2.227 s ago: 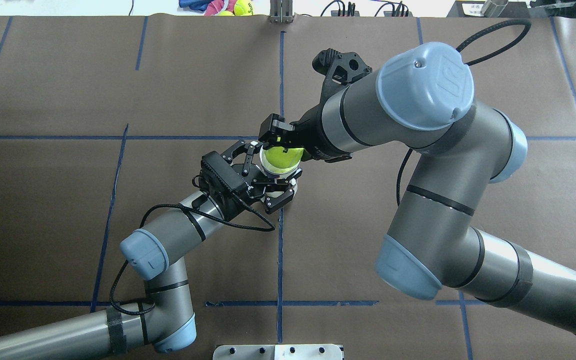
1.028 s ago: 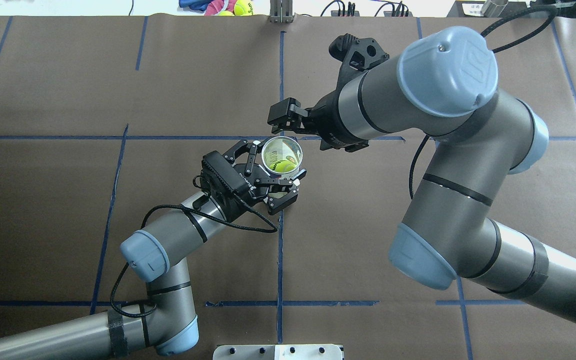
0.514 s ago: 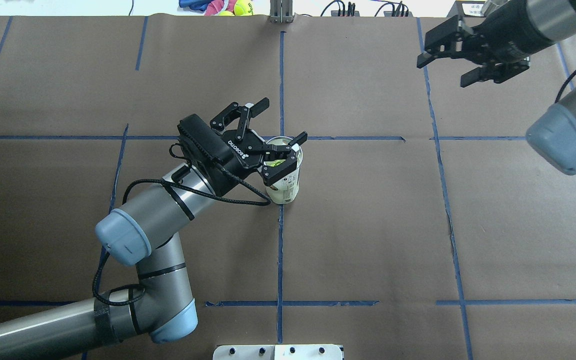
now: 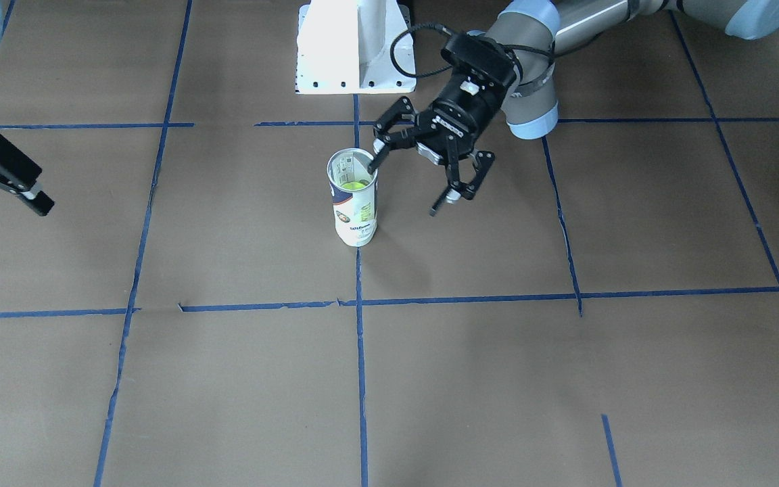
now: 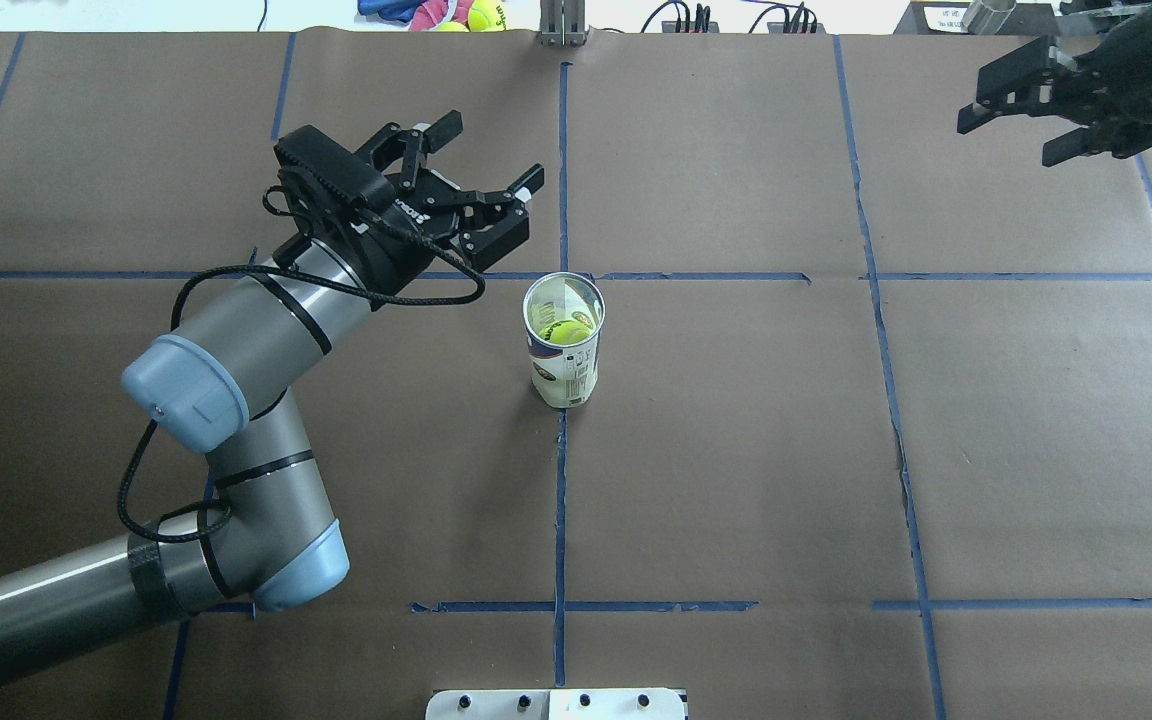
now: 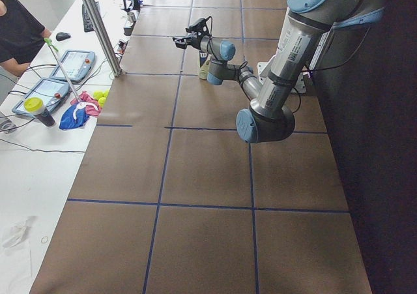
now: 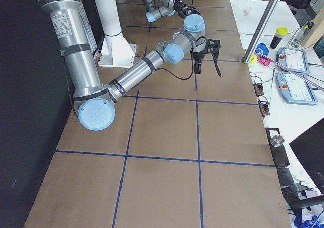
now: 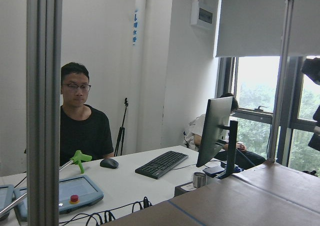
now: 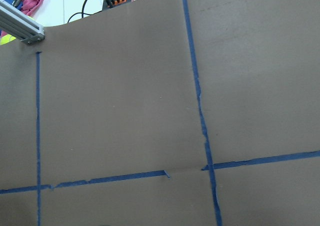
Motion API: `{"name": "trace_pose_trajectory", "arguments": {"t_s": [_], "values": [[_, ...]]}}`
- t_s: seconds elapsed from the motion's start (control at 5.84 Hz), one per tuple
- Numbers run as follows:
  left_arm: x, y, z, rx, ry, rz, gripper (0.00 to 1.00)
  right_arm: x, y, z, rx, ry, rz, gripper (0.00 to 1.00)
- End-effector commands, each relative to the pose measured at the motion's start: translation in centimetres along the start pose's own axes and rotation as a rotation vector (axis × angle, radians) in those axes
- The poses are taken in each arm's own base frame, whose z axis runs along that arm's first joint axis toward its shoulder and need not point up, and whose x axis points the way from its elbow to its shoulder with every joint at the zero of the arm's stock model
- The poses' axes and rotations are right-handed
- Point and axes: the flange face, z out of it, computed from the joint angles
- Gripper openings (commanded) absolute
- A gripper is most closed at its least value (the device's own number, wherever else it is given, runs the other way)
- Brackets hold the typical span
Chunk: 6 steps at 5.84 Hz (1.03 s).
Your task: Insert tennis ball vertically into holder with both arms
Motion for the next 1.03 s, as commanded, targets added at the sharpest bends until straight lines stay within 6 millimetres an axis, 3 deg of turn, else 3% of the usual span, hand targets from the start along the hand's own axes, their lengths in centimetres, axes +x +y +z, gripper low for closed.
{"name": "trace_pose_trajectory", "arguments": {"t_s": [0.0, 0.17, 0.34, 0.69, 0.86], "values": [[-7.7, 0.5, 1.5, -0.222, -0.082, 0.029, 1.00, 5.3, -1.1, -0.1, 0.007, 0.054, -0.043, 1.00], [-13.5, -0.7, 1.7, -0.368, -0.115, -0.006, 1.00, 8.4, -2.0, 0.7, -0.007, 0.089, -0.081, 1.00], [-20.2, -2.0, 0.7, -0.546, -0.147, -0.045, 1.00, 11.6, -3.4, 1.0, -0.012, 0.119, -0.099, 1.00], [-30.5, -4.7, -2.5, -0.848, -0.212, -0.144, 1.00, 17.7, -5.7, 1.8, -0.045, 0.167, -0.160, 1.00], [-35.1, -5.7, -5.0, -0.977, -0.235, -0.161, 1.00, 22.6, -7.0, 2.6, -0.079, 0.201, -0.204, 1.00]]}}
